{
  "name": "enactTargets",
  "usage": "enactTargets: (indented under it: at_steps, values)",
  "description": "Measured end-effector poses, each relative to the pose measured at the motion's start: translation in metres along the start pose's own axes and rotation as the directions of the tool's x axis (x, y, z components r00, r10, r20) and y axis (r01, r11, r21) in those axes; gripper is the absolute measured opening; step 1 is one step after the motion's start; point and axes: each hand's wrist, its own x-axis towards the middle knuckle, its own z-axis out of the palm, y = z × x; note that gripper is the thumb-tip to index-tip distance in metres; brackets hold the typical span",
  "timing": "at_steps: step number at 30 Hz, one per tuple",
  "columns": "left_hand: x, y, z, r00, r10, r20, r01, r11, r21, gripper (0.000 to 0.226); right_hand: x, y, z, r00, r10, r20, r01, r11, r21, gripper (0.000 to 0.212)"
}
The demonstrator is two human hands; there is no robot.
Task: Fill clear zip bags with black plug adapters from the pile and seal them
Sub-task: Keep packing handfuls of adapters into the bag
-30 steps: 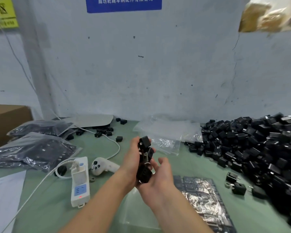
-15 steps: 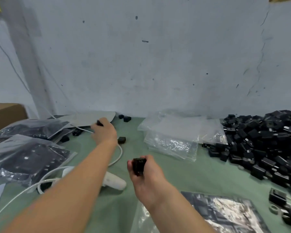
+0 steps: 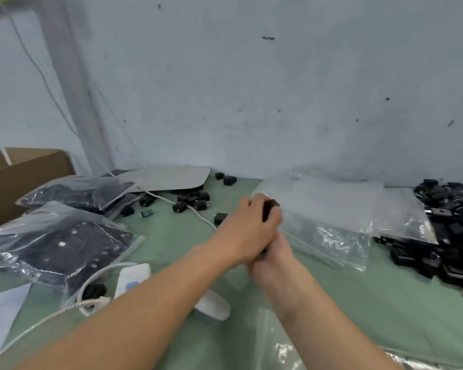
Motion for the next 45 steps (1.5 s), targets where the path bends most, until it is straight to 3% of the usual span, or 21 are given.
enactTargets:
  at_steps: [2, 4, 6, 8, 11, 14, 16, 19, 27, 30, 33, 36, 38, 43, 45]
  values:
    - [-0.005, 0.006, 0.011, 0.996, 0.041, 0.077, -0.052, 0.987, 0.151, 0.04, 0.011, -0.004, -0.007, 0.992, -0.059, 0.111, 0.05, 0.995, 0.086, 0.034]
    - [-0.003, 0.004, 0.01, 0.99, 0.073, 0.12, -0.094, 0.978, 0.188, 0.039, 0.019, -0.016, -0.017, 0.999, -0.034, 0.009, 0.035, 0.998, -0.053, 0.032]
    - [0.0, -0.003, 0.005, 0.976, 0.108, 0.187, -0.126, 0.988, 0.089, 0.037, 0.025, -0.034, -0.026, 0.996, -0.018, -0.092, 0.012, 0.997, -0.072, 0.024]
    - [0.006, -0.014, 0.001, 0.974, 0.107, 0.202, -0.088, 0.991, -0.099, 0.036, 0.033, -0.044, -0.027, 0.994, -0.015, -0.107, 0.011, 0.999, -0.037, 0.016]
    - [0.03, -0.038, -0.008, 0.997, -0.02, 0.075, 0.037, 0.971, -0.236, 0.037, 0.044, -0.047, -0.026, 0.997, -0.007, -0.077, 0.0, 0.996, -0.091, 0.013]
    - [0.058, -0.088, -0.023, 0.959, -0.283, 0.01, 0.283, 0.959, 0.016, 0.051, 0.055, -0.043, -0.03, 0.993, 0.04, -0.115, -0.06, 0.983, -0.174, 0.01]
    - [0.072, -0.125, -0.035, 0.893, -0.451, 0.016, 0.437, 0.874, 0.213, 0.062, 0.065, -0.042, -0.037, 0.99, 0.073, -0.122, -0.097, 0.974, -0.207, 0.01]
    - [0.092, -0.16, -0.047, 0.817, -0.575, -0.046, 0.55, 0.751, 0.365, 0.065, 0.074, -0.042, -0.044, 0.988, 0.116, -0.104, -0.135, 0.972, -0.195, 0.013]
    - [0.126, -0.198, -0.029, 0.801, -0.595, -0.07, 0.513, 0.621, 0.592, 0.049, 0.076, -0.042, -0.049, 0.989, 0.142, -0.039, -0.145, 0.985, -0.089, 0.013]
    - [0.126, -0.192, -0.024, 0.788, -0.593, -0.163, 0.582, 0.634, 0.508, 0.059, 0.075, -0.043, -0.05, 0.991, 0.134, -0.026, -0.135, 0.989, -0.062, 0.012]
    - [0.129, -0.18, -0.019, 0.816, -0.533, -0.222, 0.577, 0.746, 0.333, 0.058, 0.074, -0.043, -0.051, 0.992, 0.121, -0.022, -0.122, 0.991, -0.05, 0.019]
    - [0.131, -0.166, -0.005, 0.881, -0.468, -0.074, 0.465, 0.824, 0.324, 0.048, 0.074, -0.043, -0.052, 0.993, 0.111, -0.038, -0.113, 0.993, -0.045, 0.028]
    - [0.13, -0.162, 0.008, 0.881, -0.471, 0.049, 0.417, 0.821, 0.39, 0.045, 0.074, -0.043, -0.052, 0.994, 0.102, -0.039, -0.103, 0.994, -0.039, 0.029]
    - [0.121, -0.15, 0.035, 0.929, -0.365, 0.057, 0.277, 0.791, 0.545, 0.056, 0.078, -0.043, -0.054, 0.996, 0.088, -0.03, -0.089, 0.995, -0.042, 0.026]
    - [0.116, -0.138, 0.041, 0.945, -0.314, 0.093, 0.22, 0.818, 0.531, 0.062, 0.08, -0.043, -0.053, 0.996, 0.086, -0.032, -0.087, 0.995, -0.041, 0.025]
